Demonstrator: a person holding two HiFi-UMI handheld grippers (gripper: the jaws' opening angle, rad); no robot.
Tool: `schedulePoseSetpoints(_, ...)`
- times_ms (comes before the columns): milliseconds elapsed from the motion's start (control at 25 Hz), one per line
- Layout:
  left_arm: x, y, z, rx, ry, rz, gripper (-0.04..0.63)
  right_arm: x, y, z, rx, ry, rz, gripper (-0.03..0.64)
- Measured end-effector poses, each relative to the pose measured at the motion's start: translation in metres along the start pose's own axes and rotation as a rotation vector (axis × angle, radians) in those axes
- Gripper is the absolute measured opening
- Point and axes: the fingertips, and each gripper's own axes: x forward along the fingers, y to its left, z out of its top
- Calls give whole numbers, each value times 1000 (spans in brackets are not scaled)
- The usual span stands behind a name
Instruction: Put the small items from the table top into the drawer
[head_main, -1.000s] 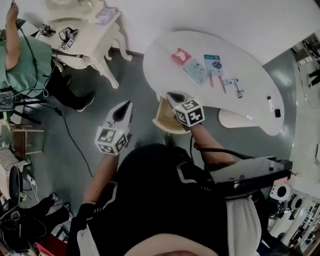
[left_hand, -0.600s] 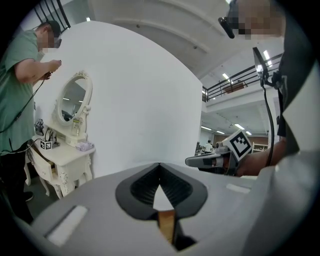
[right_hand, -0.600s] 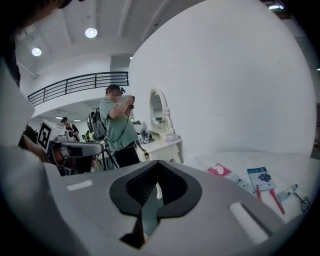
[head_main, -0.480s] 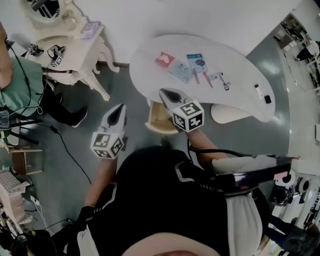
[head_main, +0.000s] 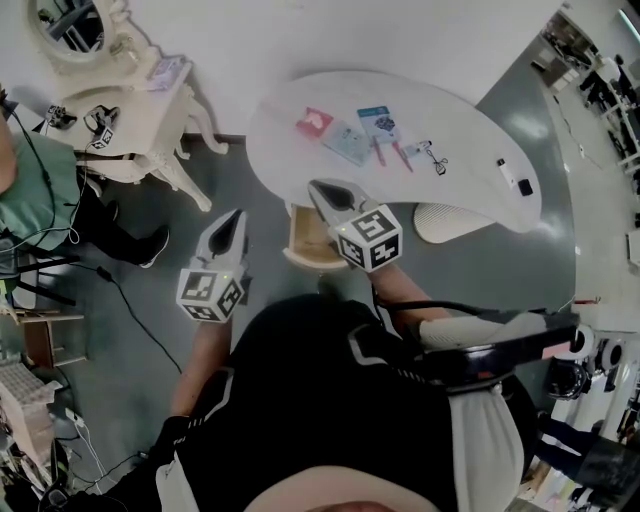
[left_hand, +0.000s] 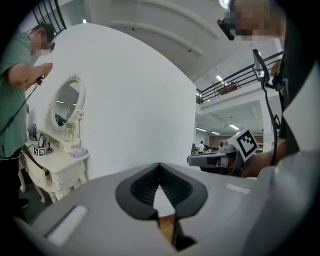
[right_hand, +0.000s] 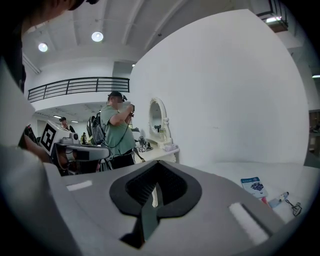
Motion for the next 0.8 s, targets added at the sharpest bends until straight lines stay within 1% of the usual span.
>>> schedulePoseSetpoints(240, 6, -3, 4, -2, -9, -14, 0, -2, -3, 5, -10, -12, -10, 0)
schedulePoseSetpoints(360, 7, -4, 7, 9, -11, -22, 0, -3, -5, 8, -4, -19, -18, 0)
schedulePoseSetpoints(800, 10, -7, 13, 22, -21, -29, 0, -7, -6, 13, 1, -36, -20, 0)
